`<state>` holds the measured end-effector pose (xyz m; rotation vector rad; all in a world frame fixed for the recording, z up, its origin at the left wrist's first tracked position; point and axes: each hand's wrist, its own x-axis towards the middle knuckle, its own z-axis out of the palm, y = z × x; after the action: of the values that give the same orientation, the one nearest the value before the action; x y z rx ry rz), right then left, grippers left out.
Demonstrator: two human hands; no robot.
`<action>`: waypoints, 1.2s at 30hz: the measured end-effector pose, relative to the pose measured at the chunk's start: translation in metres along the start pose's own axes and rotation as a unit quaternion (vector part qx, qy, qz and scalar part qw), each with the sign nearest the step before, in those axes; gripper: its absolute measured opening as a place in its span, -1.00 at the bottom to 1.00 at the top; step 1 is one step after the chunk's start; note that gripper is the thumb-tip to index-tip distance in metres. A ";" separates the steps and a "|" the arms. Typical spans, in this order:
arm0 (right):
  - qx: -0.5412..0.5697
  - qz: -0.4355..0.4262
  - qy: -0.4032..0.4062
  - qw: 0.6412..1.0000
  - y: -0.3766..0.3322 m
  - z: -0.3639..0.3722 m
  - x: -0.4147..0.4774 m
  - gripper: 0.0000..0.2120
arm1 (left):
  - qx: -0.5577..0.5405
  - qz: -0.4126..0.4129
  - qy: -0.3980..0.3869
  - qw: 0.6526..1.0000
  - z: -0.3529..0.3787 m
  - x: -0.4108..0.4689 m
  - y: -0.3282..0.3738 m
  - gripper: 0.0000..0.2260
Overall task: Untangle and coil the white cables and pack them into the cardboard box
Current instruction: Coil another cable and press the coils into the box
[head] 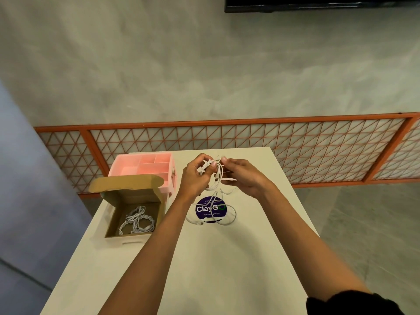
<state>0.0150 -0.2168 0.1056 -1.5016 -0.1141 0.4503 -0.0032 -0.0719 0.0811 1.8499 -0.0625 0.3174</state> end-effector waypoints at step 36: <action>-0.297 -0.130 -0.003 0.946 -0.022 0.003 -0.015 -0.87 | -0.075 -0.021 0.056 0.995 -0.010 0.004 -0.018 -0.84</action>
<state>0.0049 -0.2198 0.1308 -2.0414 -0.4818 0.2104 0.0025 -0.0564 0.0679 1.6802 0.0292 0.3759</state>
